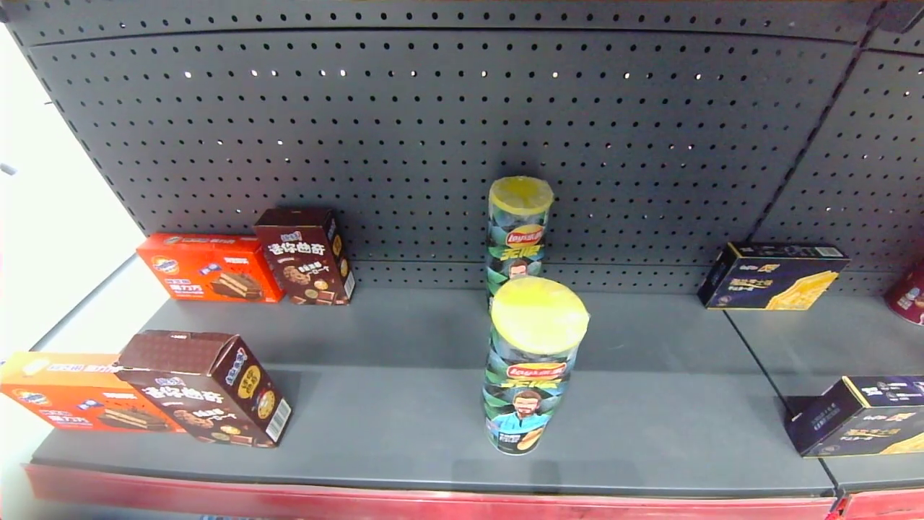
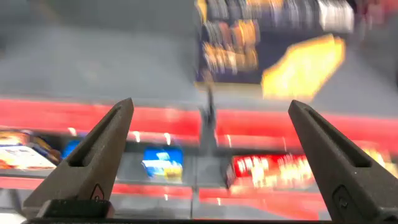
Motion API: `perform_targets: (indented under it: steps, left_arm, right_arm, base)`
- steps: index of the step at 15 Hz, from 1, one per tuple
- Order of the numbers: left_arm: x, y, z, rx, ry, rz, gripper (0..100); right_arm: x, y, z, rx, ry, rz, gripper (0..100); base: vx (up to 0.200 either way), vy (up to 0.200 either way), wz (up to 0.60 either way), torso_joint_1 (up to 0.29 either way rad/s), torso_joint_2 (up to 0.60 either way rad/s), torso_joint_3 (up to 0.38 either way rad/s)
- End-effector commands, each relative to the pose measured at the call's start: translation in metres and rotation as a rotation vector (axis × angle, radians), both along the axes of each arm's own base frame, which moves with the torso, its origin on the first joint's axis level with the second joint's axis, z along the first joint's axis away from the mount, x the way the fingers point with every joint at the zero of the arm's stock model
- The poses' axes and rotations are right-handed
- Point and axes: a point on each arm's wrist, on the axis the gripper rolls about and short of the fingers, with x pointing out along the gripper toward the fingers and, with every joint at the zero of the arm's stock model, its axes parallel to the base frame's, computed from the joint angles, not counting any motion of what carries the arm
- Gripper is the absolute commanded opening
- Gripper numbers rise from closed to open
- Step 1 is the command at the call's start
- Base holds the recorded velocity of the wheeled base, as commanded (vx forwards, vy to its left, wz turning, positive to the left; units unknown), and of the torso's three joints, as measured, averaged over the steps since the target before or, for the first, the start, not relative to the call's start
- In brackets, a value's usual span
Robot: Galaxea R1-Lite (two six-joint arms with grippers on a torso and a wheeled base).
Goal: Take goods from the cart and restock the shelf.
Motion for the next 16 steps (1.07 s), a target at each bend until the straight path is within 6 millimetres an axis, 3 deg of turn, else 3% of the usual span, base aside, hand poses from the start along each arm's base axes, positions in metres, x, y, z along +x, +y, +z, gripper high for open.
perform_targets:
  steps: [1, 12, 13, 14, 16]
  left_arm:
    - [0.0001, 0.0, 0.0, 0.0, 0.002, 0.0, 100]
    - [0.0002, 0.0002, 0.0, -0.002, -0.001, 0.011, 100]
    - [0.0002, 0.0002, 0.0, -0.002, -0.001, 0.009, 100]
    - [0.0002, 0.0002, 0.0, -0.002, -0.001, 0.009, 100]
    - [0.0002, 0.0002, 0.0, -0.002, -0.001, 0.009, 100]
  right_arm:
    - [-0.0056, -0.0011, -0.0162, 0.042, -0.001, -0.088, 100]
    - [-0.0052, 0.0006, -0.0162, 0.045, 0.003, -0.04, 100]
    - [-0.0055, 0.0003, -0.0162, 0.046, 0.005, -0.024, 100]
    - [-0.0067, -0.0019, -0.0165, 0.045, -0.003, 0.119, 100]
    - [-0.0103, -0.001, -0.0176, 0.049, -0.056, 0.062, 100]
  base:
    - [0.0, 0.0, 0.0, 0.0, 0.0, 0.0]
    - [0.0, 0.0, 0.0, 0.0, 0.0, 0.0]
    - [0.0, 0.0, 0.0, 0.0, 0.0, 0.0]
    - [0.0, 0.0, 0.0, 0.0, 0.0, 0.0]
    - [0.0, 0.0, 0.0, 0.0, 0.0, 0.0]
